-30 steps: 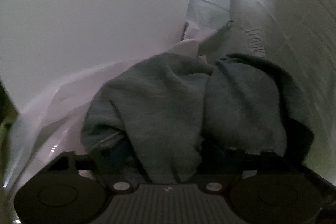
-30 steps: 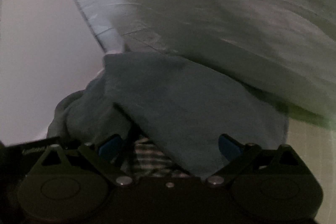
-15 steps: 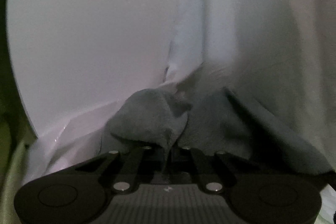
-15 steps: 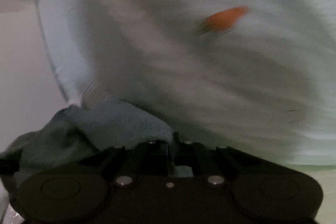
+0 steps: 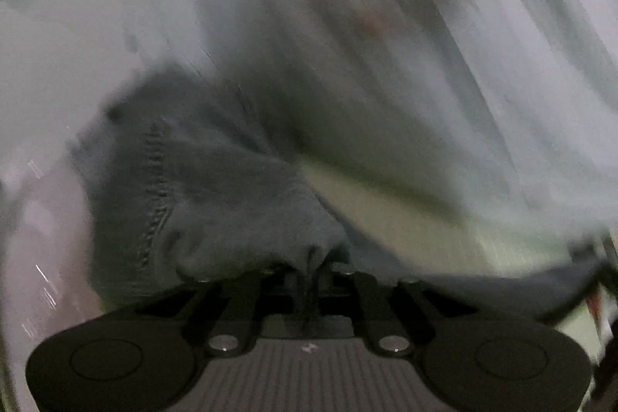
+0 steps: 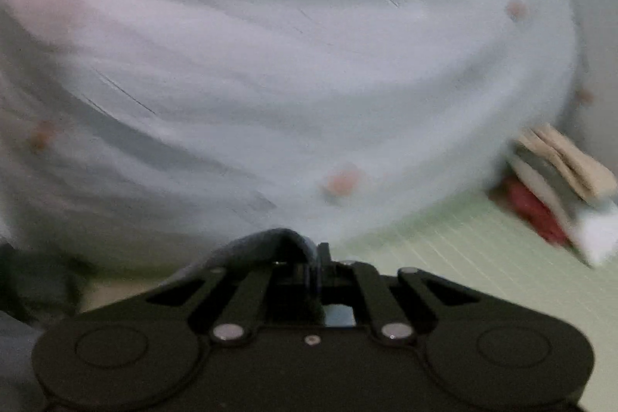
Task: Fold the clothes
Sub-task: 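Pull the jeans out of the heap and lay them on the sheet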
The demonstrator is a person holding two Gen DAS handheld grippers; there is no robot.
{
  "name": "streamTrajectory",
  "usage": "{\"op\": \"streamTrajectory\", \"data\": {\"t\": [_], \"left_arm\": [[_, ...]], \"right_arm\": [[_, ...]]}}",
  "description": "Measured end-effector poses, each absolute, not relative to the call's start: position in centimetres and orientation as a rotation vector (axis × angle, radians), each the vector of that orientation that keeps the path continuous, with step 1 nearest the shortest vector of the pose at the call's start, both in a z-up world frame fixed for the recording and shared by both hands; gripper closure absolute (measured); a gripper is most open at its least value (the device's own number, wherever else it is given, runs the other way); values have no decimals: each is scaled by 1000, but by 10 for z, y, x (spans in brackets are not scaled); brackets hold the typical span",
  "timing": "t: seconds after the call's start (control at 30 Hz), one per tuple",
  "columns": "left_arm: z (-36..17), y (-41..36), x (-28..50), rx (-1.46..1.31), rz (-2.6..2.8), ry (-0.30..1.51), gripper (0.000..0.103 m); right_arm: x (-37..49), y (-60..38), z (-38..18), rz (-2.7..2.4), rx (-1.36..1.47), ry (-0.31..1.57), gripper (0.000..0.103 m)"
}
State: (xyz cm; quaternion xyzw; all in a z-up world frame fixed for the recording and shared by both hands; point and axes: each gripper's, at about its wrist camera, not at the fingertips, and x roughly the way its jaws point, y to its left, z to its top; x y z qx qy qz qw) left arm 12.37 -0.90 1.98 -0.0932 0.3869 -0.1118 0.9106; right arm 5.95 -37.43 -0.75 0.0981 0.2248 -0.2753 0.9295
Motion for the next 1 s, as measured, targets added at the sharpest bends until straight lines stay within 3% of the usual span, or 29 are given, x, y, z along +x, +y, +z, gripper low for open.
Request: {"op": "streamTrajectory", "data": {"t": [0.1,0.2,0.23,0.27,0.33,0.37,0.5,0.87,0.9,0.97,1.0], "left_arm": [[3,-38,104,-163,-291,878,73],[8,-41,105,-149,-272,835,51],[10,-38,108,-157,-234,805,34],[13,-34,111,-164,-196,774,25],[13,-24,122,-165,-122,738,22],[12,-20,130,-162,-83,728,20],[1,-2,155,-128,-10,751,18],[-63,24,246,-114,106,907,17],[-66,26,248,-126,97,909,20],[-70,28,250,-150,80,907,52],[-70,27,249,-161,72,906,62]], "right_arm": [[36,-400,-34,-600,226,593,96],[19,-403,-54,-571,252,676,88],[19,-402,-58,-555,255,695,84],[22,-401,-61,-534,250,712,80],[29,-398,-66,-491,240,746,49],[32,-397,-69,-470,235,763,45],[47,-401,-74,-472,264,778,25],[106,-424,-105,-627,329,891,17],[108,-424,-108,-632,331,902,16],[110,-422,-114,-638,321,930,16],[110,-421,-117,-640,314,946,16]]}}
